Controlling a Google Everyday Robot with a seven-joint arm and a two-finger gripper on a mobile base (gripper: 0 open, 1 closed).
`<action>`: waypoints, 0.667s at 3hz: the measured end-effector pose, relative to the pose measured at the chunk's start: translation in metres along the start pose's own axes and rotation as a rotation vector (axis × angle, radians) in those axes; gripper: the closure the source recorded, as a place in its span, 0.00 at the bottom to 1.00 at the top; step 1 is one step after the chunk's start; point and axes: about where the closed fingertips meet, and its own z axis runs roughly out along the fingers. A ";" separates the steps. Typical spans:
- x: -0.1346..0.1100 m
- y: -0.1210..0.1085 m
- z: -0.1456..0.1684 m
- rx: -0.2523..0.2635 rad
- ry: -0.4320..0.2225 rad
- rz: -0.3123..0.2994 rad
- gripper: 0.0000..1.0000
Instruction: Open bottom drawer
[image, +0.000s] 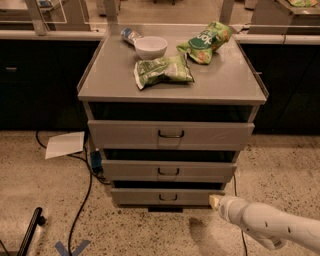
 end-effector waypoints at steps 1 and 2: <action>0.000 0.000 0.000 0.000 0.000 0.000 1.00; 0.013 -0.001 0.009 -0.041 -0.011 -0.014 1.00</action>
Offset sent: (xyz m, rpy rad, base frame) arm -0.0096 0.0022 -0.0387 0.0576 -0.0425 0.0896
